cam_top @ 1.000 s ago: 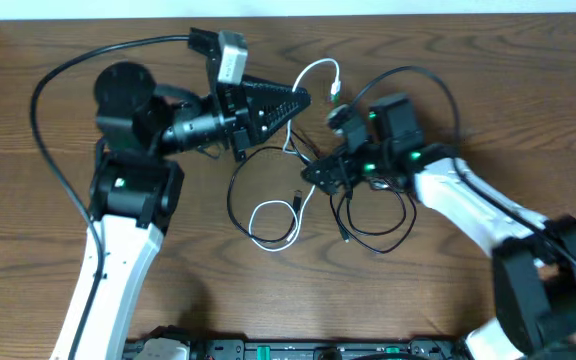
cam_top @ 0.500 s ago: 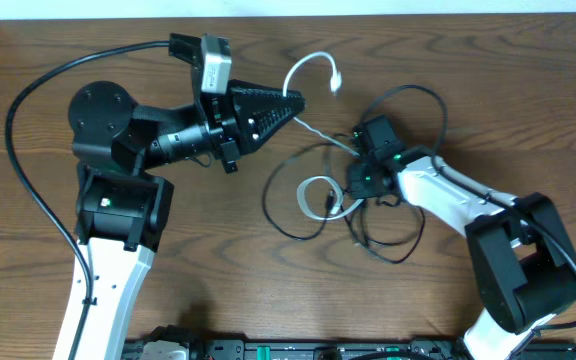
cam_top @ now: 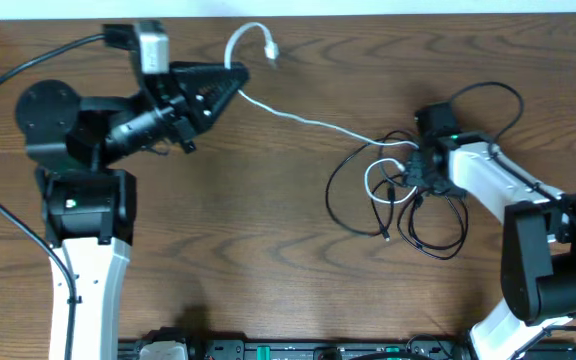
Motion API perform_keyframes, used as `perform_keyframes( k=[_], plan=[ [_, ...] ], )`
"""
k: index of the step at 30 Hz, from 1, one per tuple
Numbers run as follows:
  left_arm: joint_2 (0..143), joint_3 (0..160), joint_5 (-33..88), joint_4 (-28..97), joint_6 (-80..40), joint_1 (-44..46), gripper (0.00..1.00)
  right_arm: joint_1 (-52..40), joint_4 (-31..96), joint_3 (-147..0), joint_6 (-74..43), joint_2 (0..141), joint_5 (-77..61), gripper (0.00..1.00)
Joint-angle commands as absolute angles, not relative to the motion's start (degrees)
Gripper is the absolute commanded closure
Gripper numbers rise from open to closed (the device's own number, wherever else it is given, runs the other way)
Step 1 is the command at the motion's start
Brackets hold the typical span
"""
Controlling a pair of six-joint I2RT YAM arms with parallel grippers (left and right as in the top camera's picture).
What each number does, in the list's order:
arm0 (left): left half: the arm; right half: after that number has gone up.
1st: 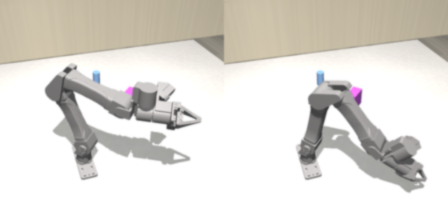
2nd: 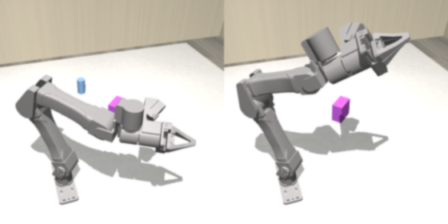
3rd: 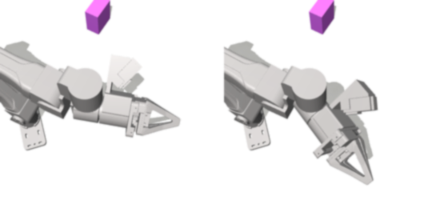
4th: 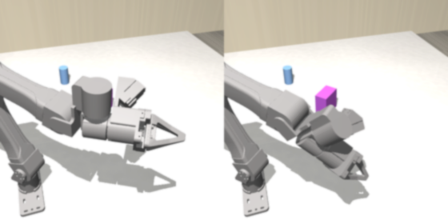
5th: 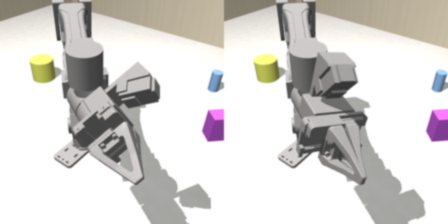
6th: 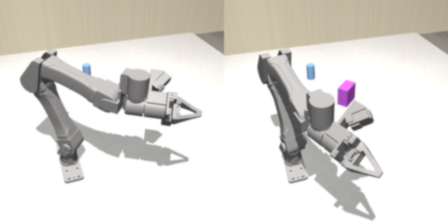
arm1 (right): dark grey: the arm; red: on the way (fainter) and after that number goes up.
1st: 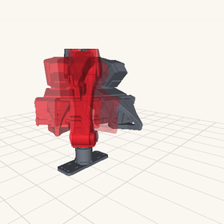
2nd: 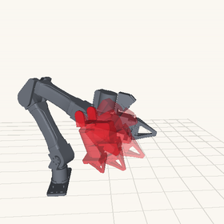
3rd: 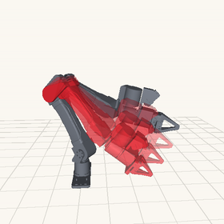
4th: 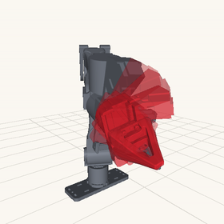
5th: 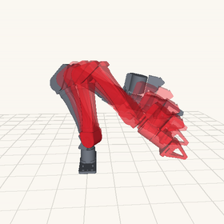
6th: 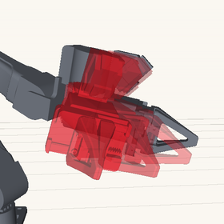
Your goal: Untangle cables
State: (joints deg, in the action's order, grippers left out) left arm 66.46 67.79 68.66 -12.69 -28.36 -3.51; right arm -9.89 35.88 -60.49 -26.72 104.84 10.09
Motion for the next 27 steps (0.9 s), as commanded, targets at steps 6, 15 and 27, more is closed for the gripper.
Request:
perform_keyframes(
  k=[6,15,27],
  plan=[
    [65.69,68.47,68.31,-13.15,-28.18,-15.59,0.92,-7.11,36.62,-59.86,-22.98,105.65,8.69,0.19],
    [67.02,68.47,68.36,-12.49,-28.16,-25.23,0.92,-6.26,36.23,-59.86,-21.15,105.65,9.52,0.08],
    [72.77,68.47,70.50,-5.08,-21.04,-28.69,0.92,-0.36,36.62,-59.86,-20.78,105.65,9.41,0.07]
  ],
)
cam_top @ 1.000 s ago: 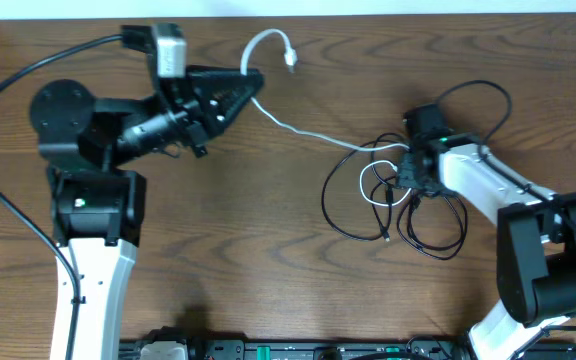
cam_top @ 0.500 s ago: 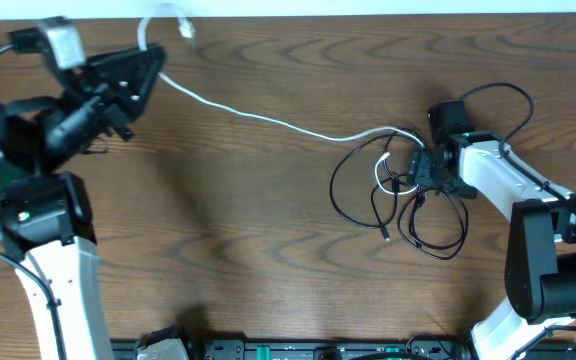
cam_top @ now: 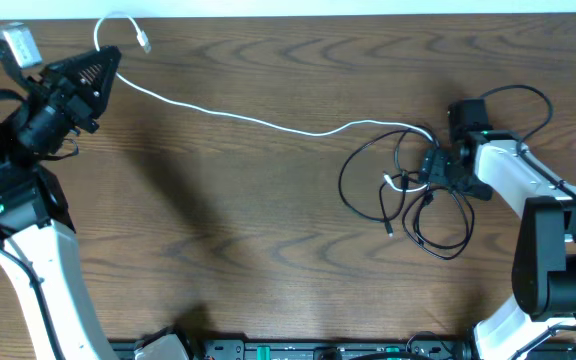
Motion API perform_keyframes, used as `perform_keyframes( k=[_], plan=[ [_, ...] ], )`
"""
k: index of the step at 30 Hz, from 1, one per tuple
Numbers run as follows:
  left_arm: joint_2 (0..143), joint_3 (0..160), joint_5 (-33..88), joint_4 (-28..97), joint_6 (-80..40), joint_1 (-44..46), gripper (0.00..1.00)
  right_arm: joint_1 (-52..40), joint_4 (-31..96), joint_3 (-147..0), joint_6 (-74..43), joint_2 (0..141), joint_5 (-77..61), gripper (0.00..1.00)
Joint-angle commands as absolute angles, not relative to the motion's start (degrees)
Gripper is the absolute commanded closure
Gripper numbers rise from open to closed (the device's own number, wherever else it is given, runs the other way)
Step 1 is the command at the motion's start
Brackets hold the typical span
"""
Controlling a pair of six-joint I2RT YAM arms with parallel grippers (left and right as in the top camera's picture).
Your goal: Untangle cables
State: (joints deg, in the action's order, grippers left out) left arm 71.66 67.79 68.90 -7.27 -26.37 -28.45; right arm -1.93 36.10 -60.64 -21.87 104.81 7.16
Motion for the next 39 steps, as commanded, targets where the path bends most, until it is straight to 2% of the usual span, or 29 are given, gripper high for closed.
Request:
perform_keyframes(
  k=[1,6,17,26,27,33,39],
  plan=[
    [73.10,68.47,70.48,-3.44,-19.31,-28.69,0.92,-0.03,36.64,-59.86,-20.03,105.65,9.26,0.07],
    [73.58,68.47,67.33,2.70,-11.79,-28.71,0.92,1.06,36.64,-59.86,-18.09,105.65,9.04,0.07],
    [73.58,68.47,45.01,20.56,-2.57,-28.69,0.92,1.30,36.38,-59.86,-17.89,105.65,8.36,0.05],
    [73.67,68.47,44.73,28.51,2.59,-25.82,0.91,1.30,33.89,-59.86,-16.56,105.65,0.84,0.03],
    [73.67,68.47,44.73,28.64,2.57,-25.21,0.91,1.30,33.91,-59.86,-16.60,105.65,0.86,0.01],
    [73.67,68.47,44.73,28.69,2.57,-20.71,0.91,1.30,34.48,-60.84,-14.98,104.97,0.05,0.01],
    [73.67,68.47,44.71,28.23,2.57,-16.53,0.91,0.43,32.53,-63.20,-5.37,101.23,-8.78,0.01]
  ],
)
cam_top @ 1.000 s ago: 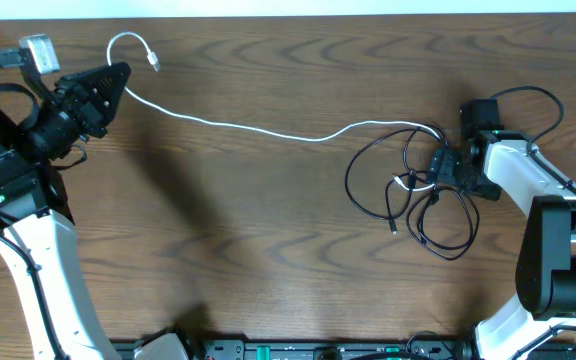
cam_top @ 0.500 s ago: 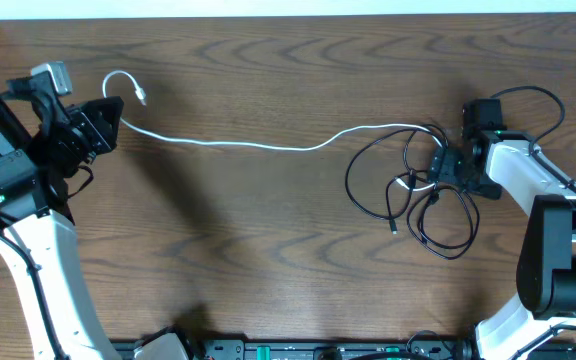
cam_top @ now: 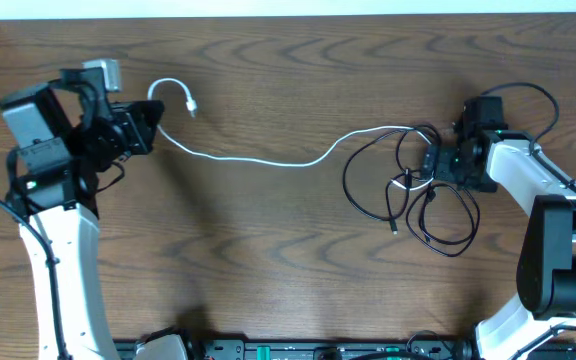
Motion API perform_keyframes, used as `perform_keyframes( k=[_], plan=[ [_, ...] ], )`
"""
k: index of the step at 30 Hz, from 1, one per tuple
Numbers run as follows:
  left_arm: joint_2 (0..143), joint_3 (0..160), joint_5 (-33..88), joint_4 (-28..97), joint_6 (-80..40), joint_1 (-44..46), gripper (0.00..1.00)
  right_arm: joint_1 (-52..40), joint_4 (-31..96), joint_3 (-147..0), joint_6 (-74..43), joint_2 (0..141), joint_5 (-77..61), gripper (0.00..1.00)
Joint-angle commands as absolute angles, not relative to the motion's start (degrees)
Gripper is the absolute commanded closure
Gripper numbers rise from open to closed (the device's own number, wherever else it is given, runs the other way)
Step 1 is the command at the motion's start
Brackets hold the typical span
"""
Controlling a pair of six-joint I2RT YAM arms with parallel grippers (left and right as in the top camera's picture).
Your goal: Untangle cables
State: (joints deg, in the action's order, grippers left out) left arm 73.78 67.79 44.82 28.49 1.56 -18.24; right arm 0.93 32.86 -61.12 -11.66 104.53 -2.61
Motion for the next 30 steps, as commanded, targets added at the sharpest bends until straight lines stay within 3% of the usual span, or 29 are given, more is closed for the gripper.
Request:
perform_keyframes(
  k=[1,8,17,30],
  plan=[
    [73.67,68.47,44.71,28.03,2.57,-15.88,0.91,0.25,32.60,-63.55,-4.93,100.60,-9.32,0.01],
    [73.60,68.47,44.73,26.96,2.52,-14.26,0.91,-0.21,32.58,-63.86,-4.67,97.06,-15.75,0.01],
    [73.21,68.47,46.06,26.98,2.52,-14.26,0.91,-0.34,30.59,-63.86,4.32,93.78,-31.68,0.01],
    [73.19,68.47,48.01,26.94,2.37,-14.26,0.91,-0.89,32.80,-63.86,15.14,88.23,-36.97,0.01]
  ],
)
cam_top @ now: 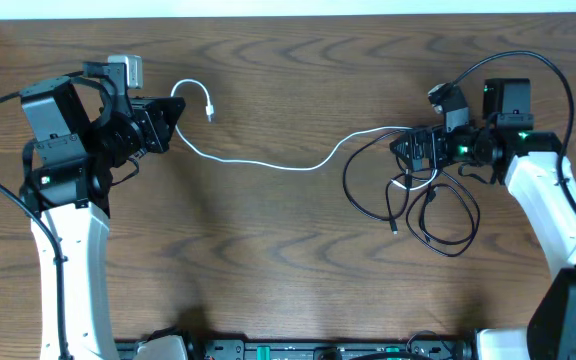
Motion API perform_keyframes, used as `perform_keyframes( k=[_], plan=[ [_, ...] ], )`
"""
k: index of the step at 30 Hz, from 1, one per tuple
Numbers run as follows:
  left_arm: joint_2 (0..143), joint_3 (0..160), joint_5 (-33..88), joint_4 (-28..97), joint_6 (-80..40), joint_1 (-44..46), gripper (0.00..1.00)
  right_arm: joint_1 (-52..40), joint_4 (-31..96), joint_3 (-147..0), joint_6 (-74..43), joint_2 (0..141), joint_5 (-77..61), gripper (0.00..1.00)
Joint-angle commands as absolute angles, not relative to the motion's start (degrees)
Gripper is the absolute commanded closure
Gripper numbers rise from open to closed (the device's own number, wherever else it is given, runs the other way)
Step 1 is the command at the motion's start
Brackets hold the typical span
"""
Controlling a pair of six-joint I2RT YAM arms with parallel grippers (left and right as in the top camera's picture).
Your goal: Untangle cables
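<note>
A white cable (268, 165) runs across the table from the left into a black cable tangle (438, 225) at the right. Its plug end (211, 112) curls in a small loop at the upper left. My left gripper (171, 124) is shut on the white cable just below that loop. My right gripper (406, 152) points left over the top of the tangle, where the white cable enters it. Whether its fingers are shut there is hidden from above.
The wooden table (268, 270) fills the view. The arms' own black supply cables arc at the far left edge and above the right wrist (538, 70). A black rail (298, 350) lines the front edge.
The right arm has changed pose: its wrist now reaches leftward over the top of the tangle instead of sitting at the tangle's right side. The left gripper and white cable shifted slightly right.
At first the left gripper held the white cable near the table's upper middle, with the right gripper at the tangle. Then the left was far in the upper left corner with the cable stretched long. Later it came back right, the cable slackening, and the tangle sat slightly further right.
</note>
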State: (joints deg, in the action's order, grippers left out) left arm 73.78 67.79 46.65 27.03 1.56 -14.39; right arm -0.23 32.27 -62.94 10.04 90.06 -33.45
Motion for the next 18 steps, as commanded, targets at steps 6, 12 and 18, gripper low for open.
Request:
perform_keyframes(
  k=[6,12,18],
  plan=[
    [73.19,68.47,48.03,26.92,2.37,-14.26,0.91,-3.84,31.62,-63.86,18.94,86.52,-41.08,0.01],
    [73.17,68.47,51.29,26.74,2.57,-14.26,0.91,-7.51,30.09,-63.86,18.90,86.52,-39.72,0.01],
    [72.12,68.47,56.01,26.74,2.35,-14.11,0.91,-11.31,28.86,-63.86,18.68,86.52,-35.81,0.01]
  ],
)
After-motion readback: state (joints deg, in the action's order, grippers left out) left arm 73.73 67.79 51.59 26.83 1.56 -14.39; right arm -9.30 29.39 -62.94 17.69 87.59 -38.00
